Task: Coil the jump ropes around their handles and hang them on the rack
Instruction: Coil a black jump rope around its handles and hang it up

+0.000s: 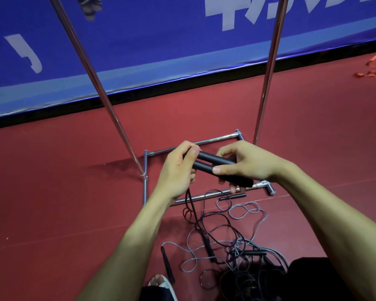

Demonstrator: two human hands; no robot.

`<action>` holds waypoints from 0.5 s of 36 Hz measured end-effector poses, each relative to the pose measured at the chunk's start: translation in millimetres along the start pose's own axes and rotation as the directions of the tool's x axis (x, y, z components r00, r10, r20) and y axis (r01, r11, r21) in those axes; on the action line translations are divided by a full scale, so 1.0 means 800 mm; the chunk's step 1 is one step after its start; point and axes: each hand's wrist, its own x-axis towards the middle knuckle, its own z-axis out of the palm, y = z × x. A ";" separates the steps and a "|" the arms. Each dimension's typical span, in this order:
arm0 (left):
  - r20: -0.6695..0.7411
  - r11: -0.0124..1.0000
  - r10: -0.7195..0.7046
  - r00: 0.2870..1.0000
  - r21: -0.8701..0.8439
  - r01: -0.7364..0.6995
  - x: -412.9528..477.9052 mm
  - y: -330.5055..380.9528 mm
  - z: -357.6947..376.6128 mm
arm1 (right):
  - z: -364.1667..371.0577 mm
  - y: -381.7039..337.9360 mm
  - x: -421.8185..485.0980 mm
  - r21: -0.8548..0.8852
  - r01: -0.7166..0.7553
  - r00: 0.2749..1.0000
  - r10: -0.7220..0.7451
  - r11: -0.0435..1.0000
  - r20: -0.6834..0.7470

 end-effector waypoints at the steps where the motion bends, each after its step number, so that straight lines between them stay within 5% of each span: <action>1: -0.014 1.000 -0.003 1.000 -0.015 0.003 0.000 -0.001 0.002 | -0.002 0.000 -0.001 0.012 0.013 1.000 -0.013 1.000 -0.004; 7: -0.052 0.996 -0.020 0.998 -0.085 0.015 -0.003 -0.006 0.021 | -0.012 0.004 -0.004 0.071 0.024 0.997 -0.029 0.997 0.072; 18: 0.003 0.997 0.061 0.998 0.042 -0.061 0.005 -0.004 0.017 | -0.025 0.009 -0.001 0.038 0.033 0.997 -0.036 0.999 0.066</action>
